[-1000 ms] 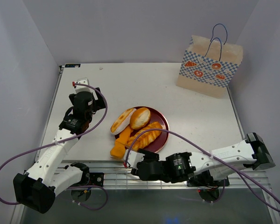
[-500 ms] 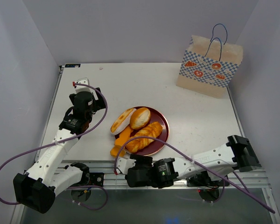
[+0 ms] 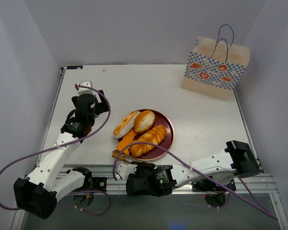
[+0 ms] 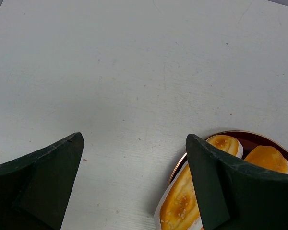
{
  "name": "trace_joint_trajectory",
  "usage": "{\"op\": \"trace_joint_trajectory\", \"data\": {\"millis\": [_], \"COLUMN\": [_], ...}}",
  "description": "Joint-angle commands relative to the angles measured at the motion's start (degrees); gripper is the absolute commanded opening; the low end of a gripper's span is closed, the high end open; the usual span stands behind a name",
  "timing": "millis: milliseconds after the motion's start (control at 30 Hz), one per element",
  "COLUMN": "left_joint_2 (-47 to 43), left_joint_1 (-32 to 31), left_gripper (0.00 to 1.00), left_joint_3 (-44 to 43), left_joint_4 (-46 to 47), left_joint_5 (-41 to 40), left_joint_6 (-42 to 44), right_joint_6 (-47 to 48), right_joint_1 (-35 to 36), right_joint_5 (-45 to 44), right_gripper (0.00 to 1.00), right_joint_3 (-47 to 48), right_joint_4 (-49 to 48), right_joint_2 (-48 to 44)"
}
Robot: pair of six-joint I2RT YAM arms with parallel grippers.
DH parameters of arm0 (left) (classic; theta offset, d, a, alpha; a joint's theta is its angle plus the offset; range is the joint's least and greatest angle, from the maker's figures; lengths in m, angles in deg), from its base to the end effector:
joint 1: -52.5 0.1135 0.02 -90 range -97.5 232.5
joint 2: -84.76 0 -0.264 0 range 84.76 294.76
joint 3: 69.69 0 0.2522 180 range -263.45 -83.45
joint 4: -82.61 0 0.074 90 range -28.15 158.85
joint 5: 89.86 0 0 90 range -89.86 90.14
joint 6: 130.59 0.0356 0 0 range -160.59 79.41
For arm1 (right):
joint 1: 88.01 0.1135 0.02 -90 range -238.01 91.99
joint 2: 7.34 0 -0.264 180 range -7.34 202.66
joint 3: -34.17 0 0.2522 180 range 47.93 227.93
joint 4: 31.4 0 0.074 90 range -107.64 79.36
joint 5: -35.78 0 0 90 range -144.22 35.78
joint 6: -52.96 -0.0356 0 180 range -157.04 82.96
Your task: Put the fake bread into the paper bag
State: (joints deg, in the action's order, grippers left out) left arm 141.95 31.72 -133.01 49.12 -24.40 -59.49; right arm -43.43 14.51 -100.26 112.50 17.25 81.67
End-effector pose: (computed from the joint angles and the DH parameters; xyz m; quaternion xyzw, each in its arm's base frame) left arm 0.2130 -0.0650 0.3134 -0.0968 0.8365 -0.0016 0.5394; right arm -0.0430 0.3117 0.2458 -0.5912 0.6701 -0.0212 0.4484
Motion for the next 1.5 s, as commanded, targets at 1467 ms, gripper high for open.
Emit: {"op": "trace_joint_trajectory", "data": {"millis": [1467], "left_joint_2": [0.20], "left_joint_1": [-0.23], "left_gripper": [0.98], "left_joint_3": [-1.59], "left_joint_4": [-0.14], "left_joint_5": [1.95], "left_joint_6": [-0.09], "right_joint_6": [-6.09], "right_joint_1": [1.89], "right_joint_5": [-0.19], "right_gripper": [0.08], "right_joint_3": [8.20], "right_joint_4": [7.38], "right_joint_2": [-25.64]}}
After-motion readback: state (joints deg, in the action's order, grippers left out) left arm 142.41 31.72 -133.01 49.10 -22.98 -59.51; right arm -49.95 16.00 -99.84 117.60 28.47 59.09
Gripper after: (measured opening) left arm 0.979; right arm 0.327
